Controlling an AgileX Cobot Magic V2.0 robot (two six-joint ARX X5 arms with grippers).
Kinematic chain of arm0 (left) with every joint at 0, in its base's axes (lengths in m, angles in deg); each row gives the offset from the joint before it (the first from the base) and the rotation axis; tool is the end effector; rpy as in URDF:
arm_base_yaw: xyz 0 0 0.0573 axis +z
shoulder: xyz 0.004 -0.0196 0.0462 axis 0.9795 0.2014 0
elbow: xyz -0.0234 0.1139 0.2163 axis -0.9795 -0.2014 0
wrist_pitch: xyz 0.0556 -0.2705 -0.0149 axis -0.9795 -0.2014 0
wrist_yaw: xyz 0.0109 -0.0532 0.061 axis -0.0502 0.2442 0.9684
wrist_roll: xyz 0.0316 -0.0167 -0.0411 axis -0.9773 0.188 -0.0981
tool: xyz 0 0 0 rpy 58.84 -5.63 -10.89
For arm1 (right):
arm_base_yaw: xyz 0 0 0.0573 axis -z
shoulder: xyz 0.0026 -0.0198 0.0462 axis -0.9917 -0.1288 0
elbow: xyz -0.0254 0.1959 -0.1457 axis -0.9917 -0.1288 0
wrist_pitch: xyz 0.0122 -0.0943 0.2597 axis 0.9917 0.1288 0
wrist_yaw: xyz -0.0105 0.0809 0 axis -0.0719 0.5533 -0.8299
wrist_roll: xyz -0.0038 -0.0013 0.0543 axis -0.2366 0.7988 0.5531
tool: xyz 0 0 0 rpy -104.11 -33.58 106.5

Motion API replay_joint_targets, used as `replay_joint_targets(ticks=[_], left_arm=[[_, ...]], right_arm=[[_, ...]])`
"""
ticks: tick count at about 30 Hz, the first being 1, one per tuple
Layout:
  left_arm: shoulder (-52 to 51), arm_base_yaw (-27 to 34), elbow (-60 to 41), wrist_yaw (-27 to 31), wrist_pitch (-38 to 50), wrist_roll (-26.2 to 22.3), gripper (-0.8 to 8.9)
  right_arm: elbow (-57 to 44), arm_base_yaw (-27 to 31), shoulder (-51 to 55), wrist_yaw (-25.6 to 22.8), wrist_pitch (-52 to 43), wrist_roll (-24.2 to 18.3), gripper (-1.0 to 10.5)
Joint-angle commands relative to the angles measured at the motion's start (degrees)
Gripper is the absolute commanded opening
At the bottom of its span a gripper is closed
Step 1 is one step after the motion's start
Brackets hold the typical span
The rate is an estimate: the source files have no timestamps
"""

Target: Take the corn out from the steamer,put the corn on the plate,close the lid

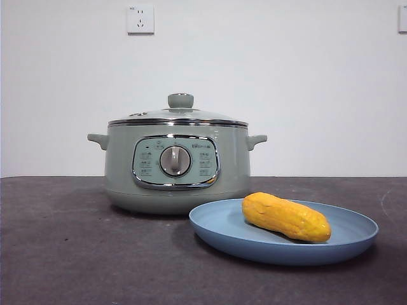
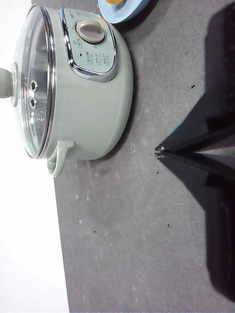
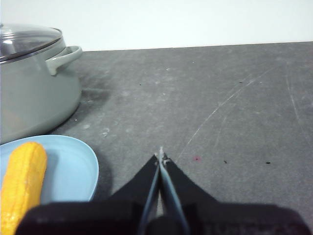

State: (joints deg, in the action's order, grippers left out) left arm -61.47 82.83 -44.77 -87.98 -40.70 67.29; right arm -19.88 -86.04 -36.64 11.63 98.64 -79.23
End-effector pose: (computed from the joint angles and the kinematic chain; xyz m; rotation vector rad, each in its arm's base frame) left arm 0.1381 -0.0001 0.1539 0.0470 0.1508 -0.2974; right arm 0.1395 0.0105 0.1531 0.0308 0.1604 0.1282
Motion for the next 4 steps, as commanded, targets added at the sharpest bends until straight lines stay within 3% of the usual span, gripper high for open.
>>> replay_joint_targets(ticks=[1, 4], left_arm=[[-0.1, 0.2, -0.9, 0.1, 0.5, 0.3, -0.04], [-0.1, 0.2, -0.9, 0.1, 0.5, 0.3, -0.04]], right_arm=[[-0.7, 0.0, 0.1, -0.1, 0.3, 0.4, 0.0], [-0.7, 0.0, 0.1, -0.1, 0.3, 0.4, 0.0]])
